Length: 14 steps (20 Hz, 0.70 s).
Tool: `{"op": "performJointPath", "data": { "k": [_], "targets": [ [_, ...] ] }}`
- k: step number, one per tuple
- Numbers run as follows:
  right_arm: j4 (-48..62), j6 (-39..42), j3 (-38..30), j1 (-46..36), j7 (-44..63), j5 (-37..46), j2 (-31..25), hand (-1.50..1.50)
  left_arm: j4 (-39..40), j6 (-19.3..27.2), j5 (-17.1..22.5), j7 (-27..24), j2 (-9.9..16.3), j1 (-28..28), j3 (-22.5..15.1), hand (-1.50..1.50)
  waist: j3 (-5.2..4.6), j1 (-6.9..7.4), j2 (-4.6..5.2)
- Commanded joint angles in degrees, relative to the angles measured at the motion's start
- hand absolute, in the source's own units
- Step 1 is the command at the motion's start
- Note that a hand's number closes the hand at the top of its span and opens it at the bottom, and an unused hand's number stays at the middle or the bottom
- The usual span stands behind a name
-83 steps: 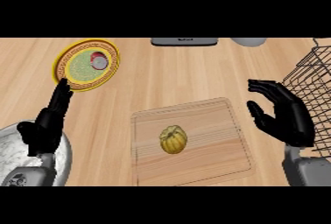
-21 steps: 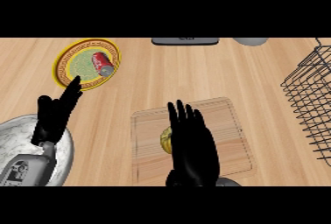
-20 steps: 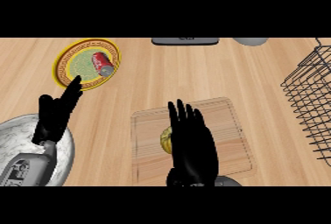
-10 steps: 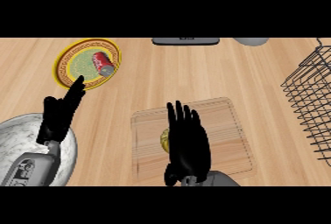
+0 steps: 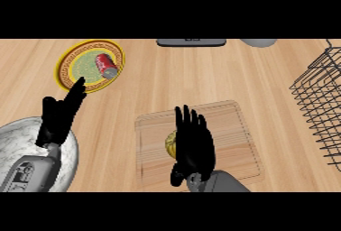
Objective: Pick the squash from the cutting board and place it in the basket
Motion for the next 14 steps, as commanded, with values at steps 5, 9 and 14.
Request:
{"op": "performJointPath", "data": {
  "k": [5, 9, 14],
  "targets": [
    [2.25, -5.14, 4.58, 1.66, 8.05, -2.37, 0.59, -1.50, 1.15, -0.48, -1.85, -0.11, -0.57, 0.78, 0.17, 0.00, -0.72, 0.01, 0.29],
    [9.01, -7.08, -1.24, 0.15, -0.08, -1.38, 0.59, -1.50, -0.22, 0.42, -2.70, 2.70, -1.30, 0.49, 0.37, 0.00, -0.70, 0.03, 0.35],
    [12.42, -8.20, -1.71, -0.94, -2.02, -1.83, 0.59, -1.50, 2.93, -2.17, -2.60, -1.42, -0.93, 0.25, 1.63, 0.00, -0.72, -0.04, 0.39]
  ]
}}
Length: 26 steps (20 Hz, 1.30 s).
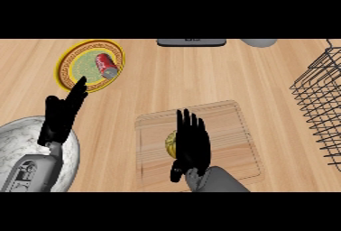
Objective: Pick the squash from the cutting board and place it in the basket
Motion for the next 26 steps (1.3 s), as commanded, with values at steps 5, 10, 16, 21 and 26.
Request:
{"op": "performJointPath", "data": {
  "k": [5, 10, 16, 21, 26],
  "targets": [
    [2.22, -0.16, 3.39, 1.05, 1.00, 5.00, 0.36, 1.50, 1.93, -0.39, -1.41, -0.21, -0.59, 0.37, 0.95, 0.00, -0.70, -0.17, 0.25],
    [3.59, 5.00, 2.42, -3.85, -0.35, 5.88, 0.35, 1.50, 3.42, -1.86, -0.61, -0.68, -0.13, -0.62, 2.52, 0.00, -0.72, -0.13, 0.32],
    [2.77, 7.44, 0.50, -1.63, -6.77, 8.06, -3.06, 1.50, 3.29, -0.18, -2.48, 1.47, -1.99, -2.91, 2.28, 0.00, -0.70, -0.45, 0.32],
    [-0.08, 11.44, -2.91, -0.27, -16.58, 4.29, -13.49, 1.50, 1.51, -2.68, -1.07, 0.94, 0.27, -0.33, 3.48, 0.00, -0.70, -0.38, 0.27],
    [-5.62, 3.21, -6.95, 3.47, -24.15, 5.68, -18.17, 1.50, 3.34, -1.26, -2.92, -2.10, -1.65, 0.75, 2.75, 0.00, -0.69, -0.79, 0.29]
  ]
}}
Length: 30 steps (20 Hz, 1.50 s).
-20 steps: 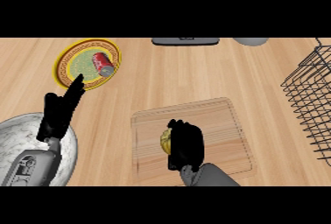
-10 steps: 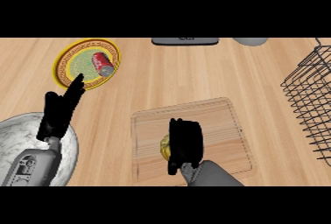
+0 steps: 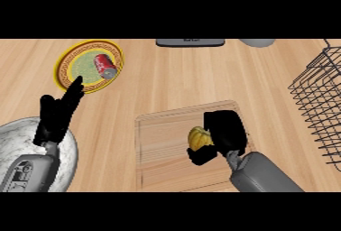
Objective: Pick the squash from the cutting board and place it in the basket
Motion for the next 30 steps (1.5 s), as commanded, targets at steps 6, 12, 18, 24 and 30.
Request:
{"op": "performJointPath", "data": {
  "k": [6, 12, 18, 24, 30],
  "targets": [
    [-16.50, -3.61, -10.97, 1.58, 0.00, -8.42, 3.27, 1.50, 2.26, -0.01, -0.88, -1.50, 0.16, 0.85, 0.72, 0.00, -0.57, -0.73, 0.25],
    [-34.36, -2.77, -17.85, -1.60, 10.09, -11.37, 7.13, 1.50, 0.30, 1.07, -1.74, 0.13, -1.34, 2.15, -0.88, 0.00, -0.58, -0.94, 0.01],
    [-43.24, 9.40, -31.04, -16.20, 22.40, -18.90, 4.06, 1.50, -3.14, 0.32, -0.95, 2.18, -0.39, 3.29, -0.08, 0.00, -0.60, -0.04, -0.05],
    [-37.52, 13.10, -38.37, -30.56, 30.88, -23.24, 1.79, 1.50, 2.89, 0.06, -0.90, 1.11, -0.98, -1.65, 0.97, 0.00, -0.68, -0.52, 0.08],
    [-28.17, 16.33, -46.21, -32.00, 23.98, -25.56, -8.84, 1.50, 1.25, 0.33, -1.52, -0.11, -1.01, 0.97, 0.63, 0.00, -0.62, -0.60, 0.24]
  ]
}}
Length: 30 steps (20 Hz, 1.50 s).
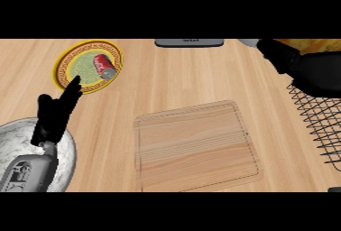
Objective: Pick the squash from the cutting board and place it in the basket
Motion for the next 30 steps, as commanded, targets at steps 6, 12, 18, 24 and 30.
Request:
{"op": "performJointPath", "data": {
  "k": [6, 12, 18, 24, 30],
  "targets": [
    [14.50, 14.51, -0.82, -1.10, -1.47, 3.41, -18.25, 1.50, -1.92, 0.98, -1.59, 2.65, -0.39, 0.57, -1.22, 0.00, -0.42, -0.26, 0.40],
    [22.62, 15.73, -5.25, 2.86, -10.29, 3.45, -25.65, 1.50, -0.44, 0.87, -0.96, 2.28, -1.29, -0.02, -0.72, 0.00, -0.34, 0.09, 0.62],
    [30.85, 12.17, -11.36, 7.53, -23.57, 5.43, -32.28, 1.50, 1.02, 0.25, -1.15, 1.01, -1.69, -0.01, -0.25, 0.00, -0.32, 0.39, 0.70],
    [34.11, 9.38, -15.03, 16.81, -37.54, 3.71, -32.70, 1.50, -0.50, -1.16, -1.05, 0.05, -0.45, 1.50, 0.67, 0.00, -0.29, 0.48, 0.62],
    [41.21, 5.75, -14.72, 19.46, -44.85, 6.69, -32.81, 1.50, 1.47, -1.86, -0.93, 2.02, -1.31, -2.43, 1.01, 0.00, -0.32, 0.66, 0.70]
  ]
}}
